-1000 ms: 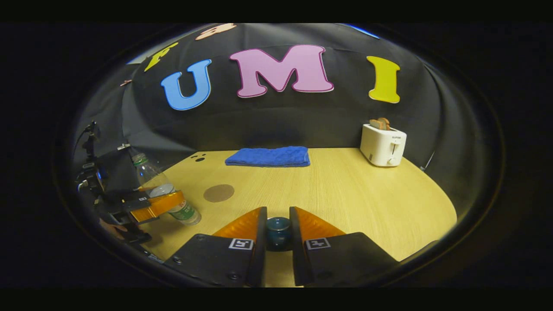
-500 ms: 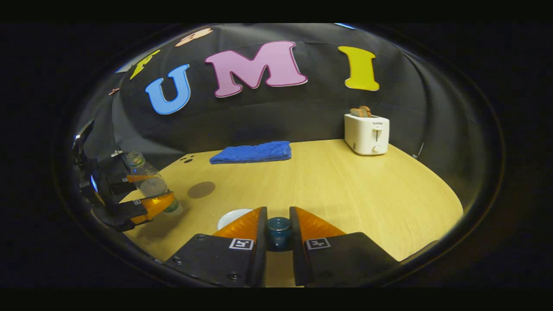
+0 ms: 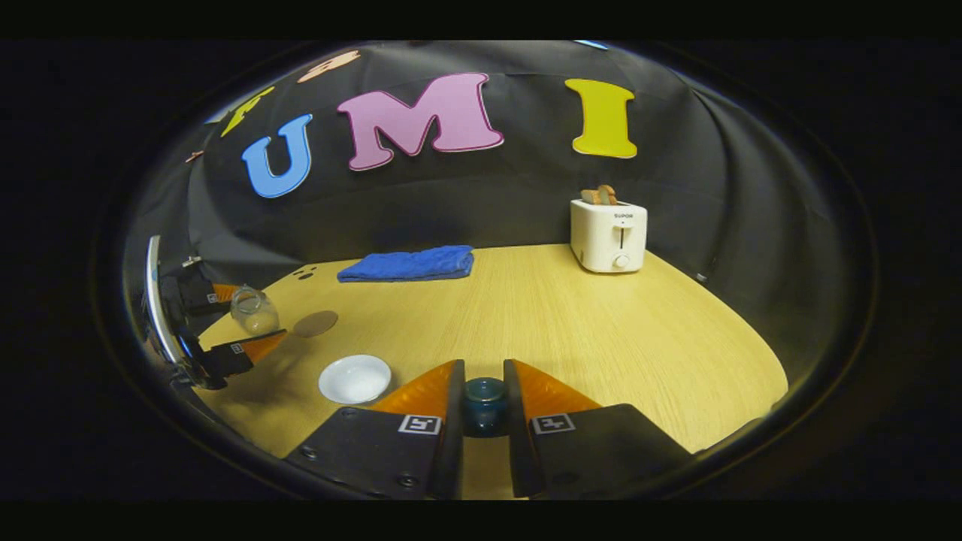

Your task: Open the teacup lid with one hand, grasp the water bottle and pour water into the teacup with the other hand; after pouring, place the water bottle on the coaster and then close the teacup lid.

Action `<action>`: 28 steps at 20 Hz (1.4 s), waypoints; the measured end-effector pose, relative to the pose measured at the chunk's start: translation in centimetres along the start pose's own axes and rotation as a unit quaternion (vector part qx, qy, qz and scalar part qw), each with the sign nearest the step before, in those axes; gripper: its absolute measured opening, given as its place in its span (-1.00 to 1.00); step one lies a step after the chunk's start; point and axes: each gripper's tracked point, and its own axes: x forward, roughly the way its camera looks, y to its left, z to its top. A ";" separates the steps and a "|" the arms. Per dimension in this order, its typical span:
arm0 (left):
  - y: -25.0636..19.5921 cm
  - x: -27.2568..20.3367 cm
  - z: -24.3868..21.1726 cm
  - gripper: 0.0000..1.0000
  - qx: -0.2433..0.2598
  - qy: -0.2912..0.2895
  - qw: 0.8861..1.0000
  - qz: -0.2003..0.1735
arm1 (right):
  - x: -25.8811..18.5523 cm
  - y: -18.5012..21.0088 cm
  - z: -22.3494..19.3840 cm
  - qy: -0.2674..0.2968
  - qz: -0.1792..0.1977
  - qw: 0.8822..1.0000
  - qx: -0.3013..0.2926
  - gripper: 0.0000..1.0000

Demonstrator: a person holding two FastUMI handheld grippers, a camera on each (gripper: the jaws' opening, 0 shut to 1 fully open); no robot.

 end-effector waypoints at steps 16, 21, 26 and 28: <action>-1.3 2.6 3.3 0.50 0.242 -0.027 0.970 -0.012 | -1.2 -3.1 -0.6 -0.006 -0.018 1.000 -0.019 -0.42; -2.0 2.5 3.8 0.50 0.328 -0.034 0.944 -0.012 | -1.9 -3.8 -1.7 0.001 -0.020 1.000 -0.022 -0.42; -2.7 2.9 3.6 0.48 0.345 -0.036 0.938 -0.021 | -2.2 -3.5 -2.7 0.008 -0.017 1.000 -0.019 -0.42; -2.7 2.9 3.7 0.48 0.355 -0.038 0.934 -0.021 | -2.3 -3.3 -3.0 0.010 -0.014 1.000 -0.022 -0.42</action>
